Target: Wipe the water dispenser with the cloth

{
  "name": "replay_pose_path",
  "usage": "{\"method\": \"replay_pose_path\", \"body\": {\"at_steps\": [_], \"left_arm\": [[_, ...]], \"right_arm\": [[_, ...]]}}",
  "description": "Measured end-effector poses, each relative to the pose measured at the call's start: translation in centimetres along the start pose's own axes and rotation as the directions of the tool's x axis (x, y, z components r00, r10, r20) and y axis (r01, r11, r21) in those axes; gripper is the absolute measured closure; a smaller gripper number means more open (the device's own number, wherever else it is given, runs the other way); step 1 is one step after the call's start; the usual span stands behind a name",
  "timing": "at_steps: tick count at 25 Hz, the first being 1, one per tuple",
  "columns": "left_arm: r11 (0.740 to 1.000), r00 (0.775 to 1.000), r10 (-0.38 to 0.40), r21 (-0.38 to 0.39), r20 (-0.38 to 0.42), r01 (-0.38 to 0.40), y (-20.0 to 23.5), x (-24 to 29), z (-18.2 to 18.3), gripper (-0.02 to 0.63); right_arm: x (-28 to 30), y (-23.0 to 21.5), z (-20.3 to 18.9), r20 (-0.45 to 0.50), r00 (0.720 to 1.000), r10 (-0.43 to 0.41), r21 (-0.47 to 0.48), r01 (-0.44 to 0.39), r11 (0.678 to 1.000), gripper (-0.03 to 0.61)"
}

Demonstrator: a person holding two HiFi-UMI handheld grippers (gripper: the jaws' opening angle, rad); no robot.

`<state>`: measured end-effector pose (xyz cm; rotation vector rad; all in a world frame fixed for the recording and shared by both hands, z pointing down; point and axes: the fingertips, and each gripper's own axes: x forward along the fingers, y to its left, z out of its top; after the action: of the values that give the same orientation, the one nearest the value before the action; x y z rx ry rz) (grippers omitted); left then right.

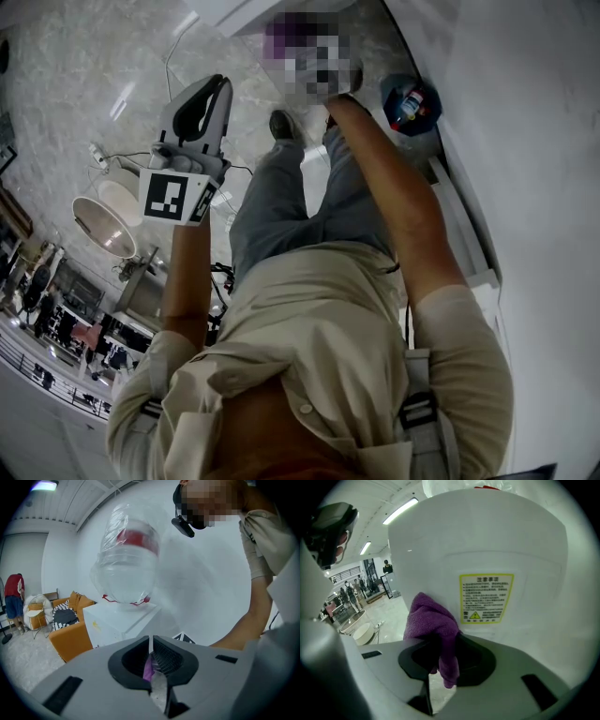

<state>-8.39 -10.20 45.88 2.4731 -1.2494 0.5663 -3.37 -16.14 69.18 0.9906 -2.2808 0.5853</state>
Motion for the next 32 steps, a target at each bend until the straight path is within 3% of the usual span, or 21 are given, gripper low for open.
{"method": "replay_pose_path", "body": {"at_steps": [5,9,13,16,20,23,32], "left_arm": [[1.0,1.0,0.005,-0.001,-0.007,-0.005,0.9,0.5,-0.4,0.571],[1.0,1.0,0.002,-0.009,0.003,-0.002,1.1,0.9,-0.8,0.571],[1.0,1.0,-0.003,-0.014,0.004,0.003,1.1,0.9,-1.4,0.571],[1.0,1.0,-0.003,-0.012,-0.001,0.003,1.1,0.9,-1.6,0.571],[1.0,1.0,0.007,-0.002,-0.021,-0.007,1.0,1.2,-1.9,0.571],[1.0,1.0,0.005,0.001,-0.019,-0.005,0.9,1.3,-1.9,0.571],[1.0,1.0,-0.013,-0.003,-0.009,0.013,-0.1,2.3,-1.8,0.571]], "right_arm": [[0.7,-6.0,-0.9,-0.026,0.996,-0.086,0.001,0.086,0.996,0.485],[0.2,-12.1,-1.7,-0.015,0.98,-0.198,0.074,0.198,0.977,0.483],[-2.5,-19.1,-0.7,0.032,0.92,-0.39,0.226,0.373,0.9,0.485],[-4.1,-21.4,1.2,0.084,0.886,-0.457,0.274,0.42,0.865,0.485],[-3.8,-20.9,0.4,0.078,0.891,-0.448,0.281,0.411,0.867,0.485],[-2.4,-18.8,-1.7,0.035,0.913,-0.408,0.289,0.381,0.878,0.485],[1.2,-6.0,-2.3,0.013,0.987,-0.157,0.253,0.149,0.956,0.486]]}}
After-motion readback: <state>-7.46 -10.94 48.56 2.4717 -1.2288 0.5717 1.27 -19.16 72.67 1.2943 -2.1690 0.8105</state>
